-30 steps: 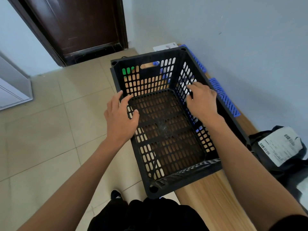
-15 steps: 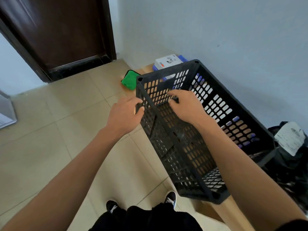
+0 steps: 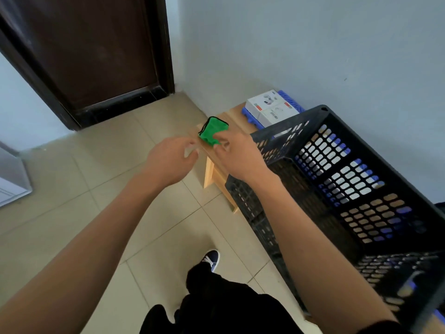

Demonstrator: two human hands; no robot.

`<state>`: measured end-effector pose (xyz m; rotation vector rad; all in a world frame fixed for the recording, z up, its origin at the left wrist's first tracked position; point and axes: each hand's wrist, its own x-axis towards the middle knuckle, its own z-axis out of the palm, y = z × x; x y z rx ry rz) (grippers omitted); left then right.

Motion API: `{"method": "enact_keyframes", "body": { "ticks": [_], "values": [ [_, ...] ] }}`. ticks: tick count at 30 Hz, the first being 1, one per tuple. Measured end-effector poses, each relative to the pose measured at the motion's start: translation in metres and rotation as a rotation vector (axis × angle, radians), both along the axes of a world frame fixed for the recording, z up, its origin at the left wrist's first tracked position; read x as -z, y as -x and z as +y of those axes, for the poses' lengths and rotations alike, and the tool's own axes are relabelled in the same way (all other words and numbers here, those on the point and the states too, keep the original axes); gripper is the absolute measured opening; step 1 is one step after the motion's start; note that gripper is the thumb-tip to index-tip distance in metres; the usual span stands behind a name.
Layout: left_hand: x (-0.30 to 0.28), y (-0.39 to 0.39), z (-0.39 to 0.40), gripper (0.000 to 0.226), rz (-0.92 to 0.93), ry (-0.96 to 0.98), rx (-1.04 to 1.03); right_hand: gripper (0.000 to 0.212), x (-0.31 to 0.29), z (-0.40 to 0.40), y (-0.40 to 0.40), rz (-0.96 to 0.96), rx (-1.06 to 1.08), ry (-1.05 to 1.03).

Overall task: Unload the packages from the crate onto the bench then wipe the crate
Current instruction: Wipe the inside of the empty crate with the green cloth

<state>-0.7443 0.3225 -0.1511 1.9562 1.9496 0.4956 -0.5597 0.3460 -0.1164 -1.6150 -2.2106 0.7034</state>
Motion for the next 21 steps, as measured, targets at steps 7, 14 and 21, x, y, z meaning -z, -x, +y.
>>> {"method": "enact_keyframes", "body": {
  "ticks": [7, 14, 21],
  "values": [
    [0.019, 0.056, 0.06, 0.037, 0.088, 0.123, -0.01, 0.039, 0.047, 0.063, 0.045, -0.035, 0.069, 0.137],
    [0.048, 0.091, 0.12, 0.039, 0.126, 0.235, 0.038, 0.038, 0.095, 0.117, 0.079, -0.041, 0.22, 0.25],
    [0.102, 0.115, 0.196, 0.04, 0.086, 0.381, 0.182, 0.039, 0.162, 0.168, 0.094, -0.114, 0.349, 0.347]
  ]
}}
